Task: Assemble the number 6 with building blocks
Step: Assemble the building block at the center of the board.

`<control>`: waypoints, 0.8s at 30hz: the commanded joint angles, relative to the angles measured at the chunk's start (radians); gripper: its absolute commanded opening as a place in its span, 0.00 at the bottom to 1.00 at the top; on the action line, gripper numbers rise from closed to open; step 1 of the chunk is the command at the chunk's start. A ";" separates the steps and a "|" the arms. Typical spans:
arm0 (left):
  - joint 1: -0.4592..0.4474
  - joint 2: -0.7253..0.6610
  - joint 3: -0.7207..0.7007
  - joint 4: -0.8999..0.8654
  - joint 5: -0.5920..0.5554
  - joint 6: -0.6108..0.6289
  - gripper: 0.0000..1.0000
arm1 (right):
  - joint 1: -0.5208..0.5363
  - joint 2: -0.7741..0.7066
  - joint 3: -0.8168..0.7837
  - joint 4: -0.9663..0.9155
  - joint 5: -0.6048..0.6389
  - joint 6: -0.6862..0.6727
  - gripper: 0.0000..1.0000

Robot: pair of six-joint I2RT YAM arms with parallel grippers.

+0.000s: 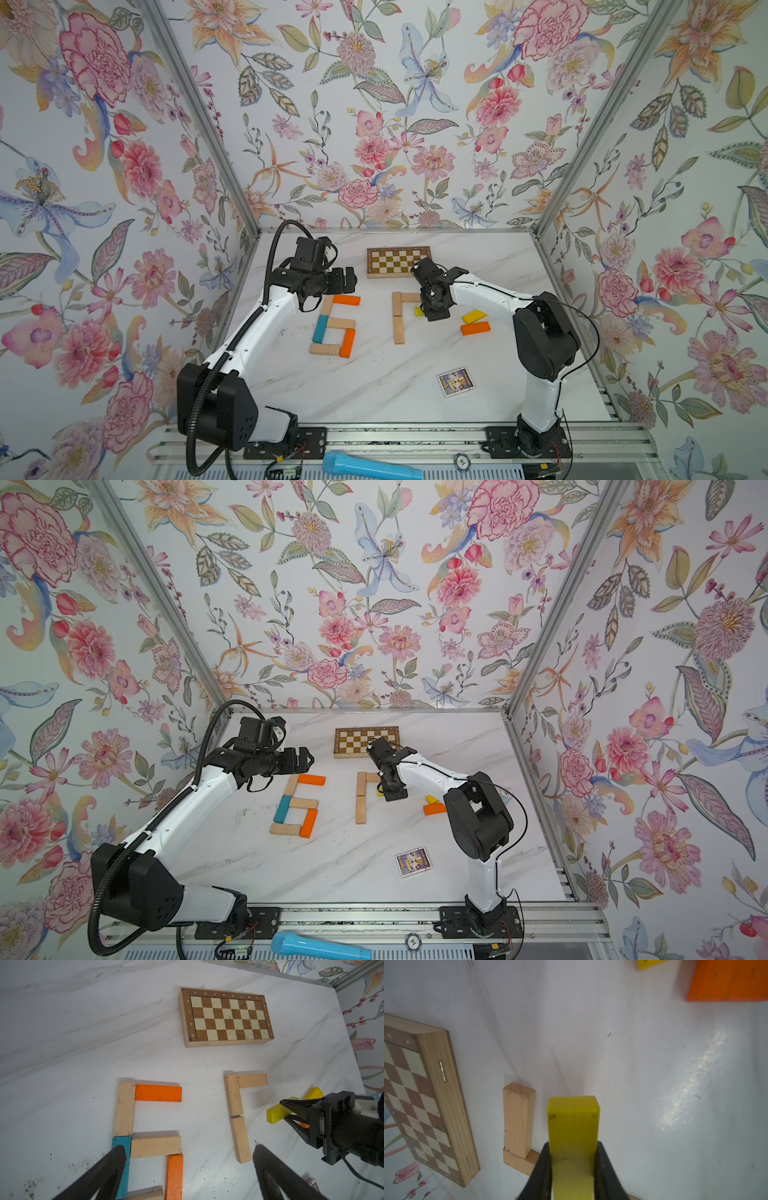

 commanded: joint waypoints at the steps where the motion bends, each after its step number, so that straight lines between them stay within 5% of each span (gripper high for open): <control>1: -0.003 -0.012 -0.008 0.008 0.000 -0.009 0.99 | 0.013 0.015 0.021 -0.025 0.000 0.057 0.23; 24: -0.003 -0.018 -0.020 0.024 0.047 -0.018 0.99 | 0.057 0.096 0.037 -0.029 0.006 0.172 0.27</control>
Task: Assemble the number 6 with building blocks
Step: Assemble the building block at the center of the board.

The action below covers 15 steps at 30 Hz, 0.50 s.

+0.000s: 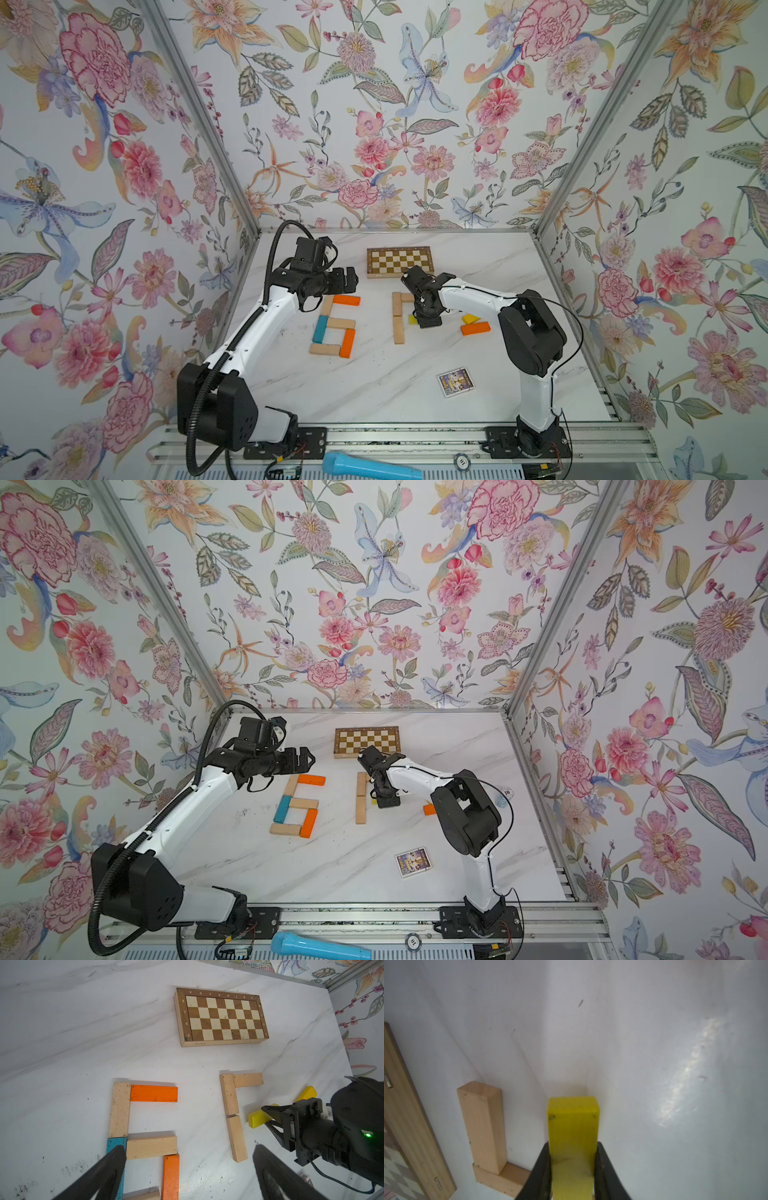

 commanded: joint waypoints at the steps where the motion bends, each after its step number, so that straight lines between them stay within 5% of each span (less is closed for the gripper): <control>1: -0.004 -0.019 -0.016 0.016 0.019 -0.014 0.99 | 0.008 0.024 0.031 -0.028 0.004 0.073 0.28; 15: -0.004 -0.008 -0.015 0.013 0.015 -0.007 0.99 | 0.007 0.023 0.048 -0.031 -0.024 0.070 0.46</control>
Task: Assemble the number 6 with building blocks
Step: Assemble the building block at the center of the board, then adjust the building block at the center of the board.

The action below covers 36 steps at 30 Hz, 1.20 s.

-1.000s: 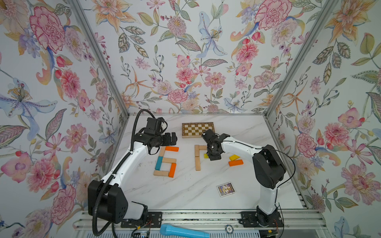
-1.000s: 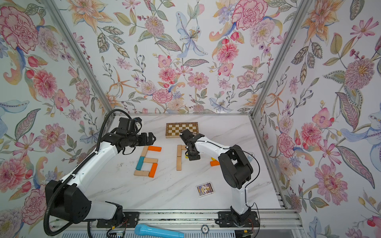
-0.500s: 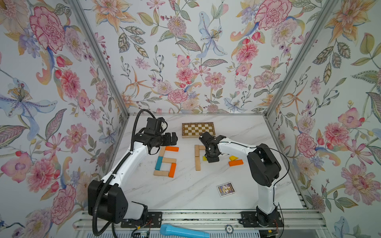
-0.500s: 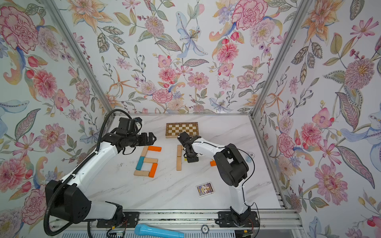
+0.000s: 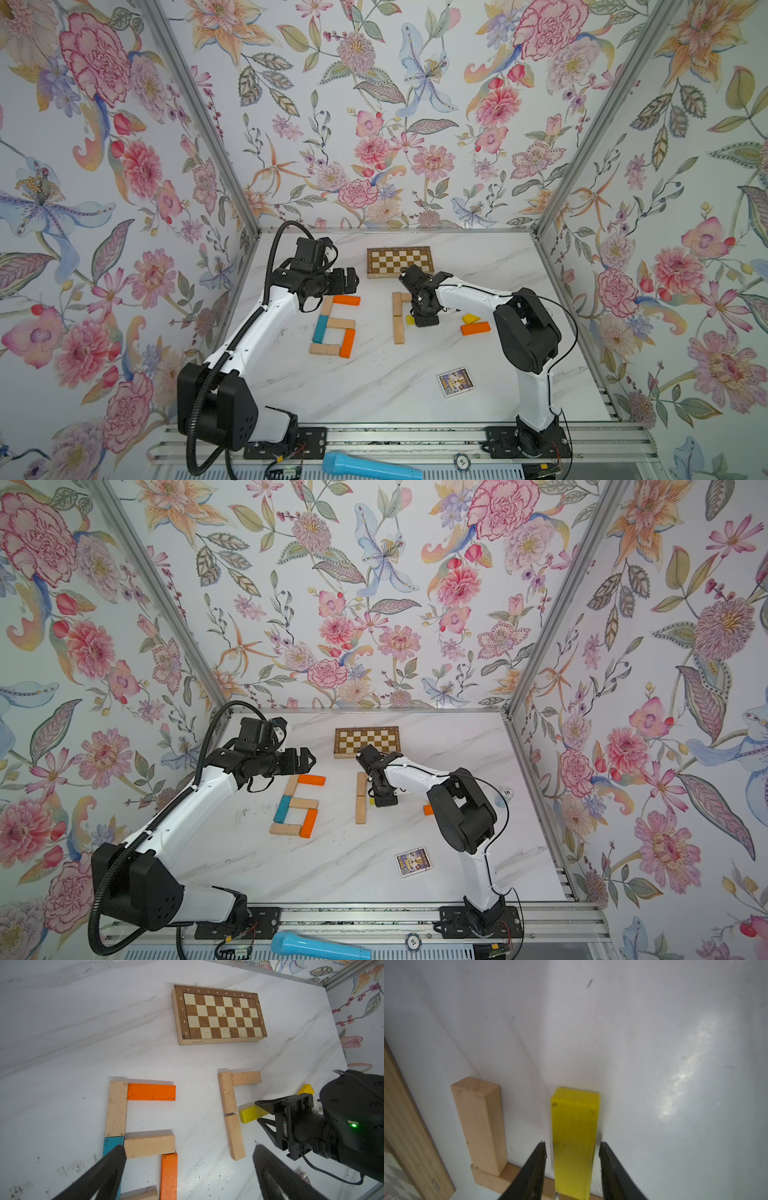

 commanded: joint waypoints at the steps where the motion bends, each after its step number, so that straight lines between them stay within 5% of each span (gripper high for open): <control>1: -0.003 -0.008 -0.013 0.014 0.003 -0.004 0.99 | 0.009 -0.015 0.012 -0.033 -0.004 0.063 0.47; 10: -0.004 -0.007 -0.020 0.003 -0.028 0.009 0.99 | 0.000 -0.170 0.047 -0.038 0.079 -0.176 0.57; 17: -0.034 0.025 -0.034 0.012 -0.017 -0.011 0.99 | -0.093 -0.311 -0.106 0.014 0.051 -0.756 0.50; 20: -0.082 0.061 -0.028 -0.004 -0.031 -0.017 0.94 | -0.195 -0.395 -0.298 0.187 -0.118 -1.028 0.48; 25: -0.169 0.146 -0.006 -0.033 -0.045 -0.049 0.71 | -0.340 -0.504 -0.542 0.442 -0.356 -1.256 0.43; 30: -0.236 0.240 -0.008 -0.003 -0.041 -0.118 0.46 | -0.353 -0.467 -0.498 0.369 -0.393 -1.485 0.31; 36: -0.305 0.324 -0.025 0.037 -0.054 -0.190 0.20 | -0.359 -0.395 -0.474 0.369 -0.436 -1.572 0.11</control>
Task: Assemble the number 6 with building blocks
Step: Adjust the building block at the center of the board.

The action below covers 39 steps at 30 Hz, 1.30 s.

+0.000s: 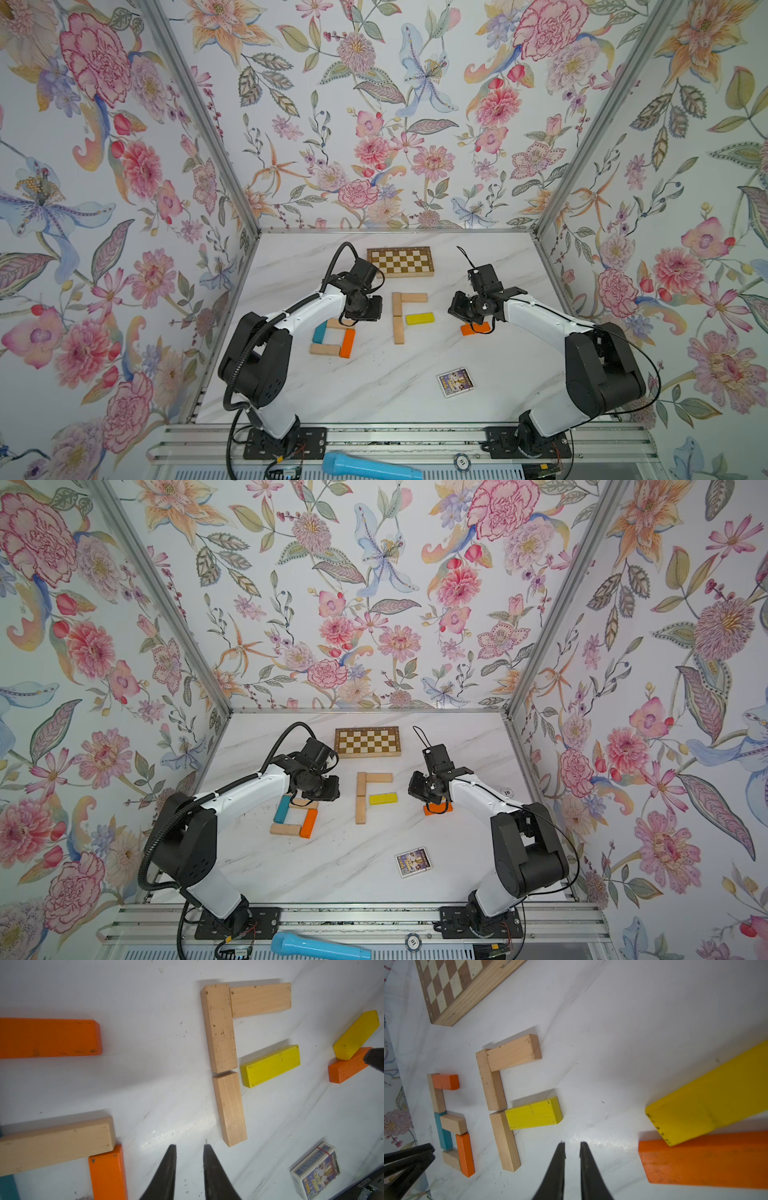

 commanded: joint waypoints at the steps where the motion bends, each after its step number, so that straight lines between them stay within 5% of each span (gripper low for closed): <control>1: -0.027 0.030 -0.011 0.036 -0.020 -0.056 0.17 | -0.004 0.059 0.019 0.018 -0.053 -0.110 0.07; 8: -0.069 0.117 0.022 0.033 -0.038 -0.082 0.08 | -0.010 0.148 0.022 0.084 -0.116 -0.118 0.02; 39: -0.067 0.303 0.153 0.024 -0.025 -0.048 0.06 | 0.051 0.240 0.037 0.095 -0.068 -0.106 0.00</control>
